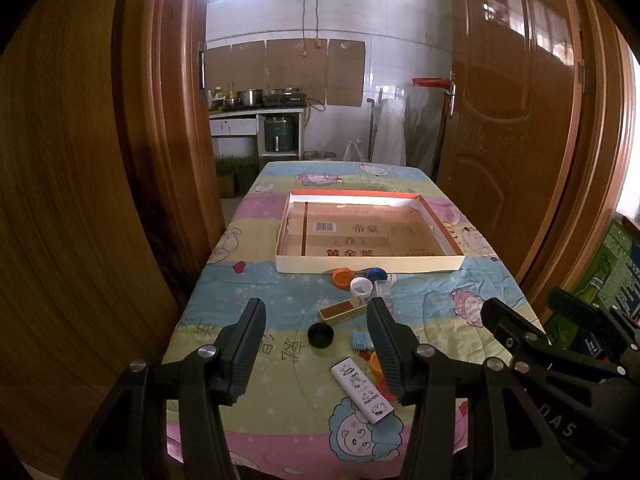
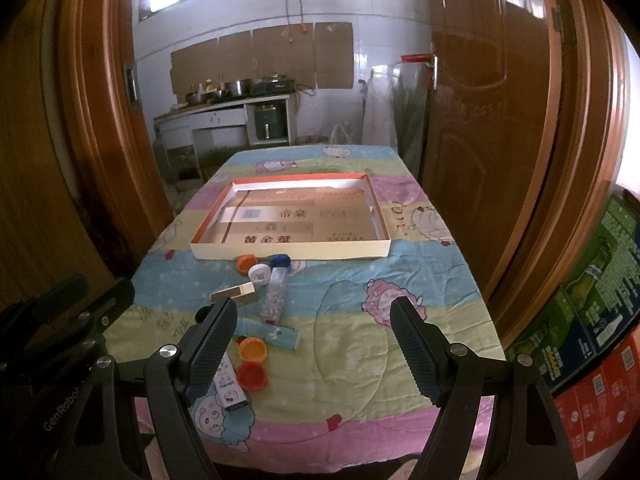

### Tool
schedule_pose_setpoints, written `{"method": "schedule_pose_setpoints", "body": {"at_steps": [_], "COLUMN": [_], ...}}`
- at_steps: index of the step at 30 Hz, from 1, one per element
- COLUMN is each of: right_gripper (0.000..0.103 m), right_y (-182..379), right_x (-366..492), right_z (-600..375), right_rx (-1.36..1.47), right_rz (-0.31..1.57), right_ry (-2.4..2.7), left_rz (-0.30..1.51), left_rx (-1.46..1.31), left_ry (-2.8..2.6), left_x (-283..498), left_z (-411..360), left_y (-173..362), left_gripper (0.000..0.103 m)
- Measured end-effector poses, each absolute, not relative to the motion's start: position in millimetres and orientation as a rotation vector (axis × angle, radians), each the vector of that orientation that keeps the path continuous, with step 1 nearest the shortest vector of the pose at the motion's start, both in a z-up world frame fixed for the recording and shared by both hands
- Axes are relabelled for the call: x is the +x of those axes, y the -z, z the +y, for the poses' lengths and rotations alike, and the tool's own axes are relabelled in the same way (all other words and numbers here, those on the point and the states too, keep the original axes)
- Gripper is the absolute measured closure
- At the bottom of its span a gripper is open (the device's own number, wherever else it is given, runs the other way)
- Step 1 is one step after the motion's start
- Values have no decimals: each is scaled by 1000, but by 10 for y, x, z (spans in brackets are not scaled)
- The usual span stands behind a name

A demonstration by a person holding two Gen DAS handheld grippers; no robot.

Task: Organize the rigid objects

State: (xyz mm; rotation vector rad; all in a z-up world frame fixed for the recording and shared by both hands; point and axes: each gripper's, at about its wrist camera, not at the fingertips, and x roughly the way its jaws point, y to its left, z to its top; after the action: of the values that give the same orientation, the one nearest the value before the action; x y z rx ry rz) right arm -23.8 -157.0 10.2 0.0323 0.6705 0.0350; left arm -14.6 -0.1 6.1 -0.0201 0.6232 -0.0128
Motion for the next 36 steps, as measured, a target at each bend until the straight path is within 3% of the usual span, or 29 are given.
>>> {"method": "schedule_pose_setpoints", "body": {"at_steps": [19,36], "right_gripper": [23,23], "right_y": [6,646], "right_x": [-116,569], "right_z": [-1605,-1654], "right_rx": [36,94], "right_rz": [708,902], "right_ry": [-33,-73], "left_rz": [660,808], "left_rx": [-18,-2], "left_ry": [9,194], "left_x": [22,711], "left_z": [3,155], "left_y": [73,749], "left_gripper": [50,50]}}
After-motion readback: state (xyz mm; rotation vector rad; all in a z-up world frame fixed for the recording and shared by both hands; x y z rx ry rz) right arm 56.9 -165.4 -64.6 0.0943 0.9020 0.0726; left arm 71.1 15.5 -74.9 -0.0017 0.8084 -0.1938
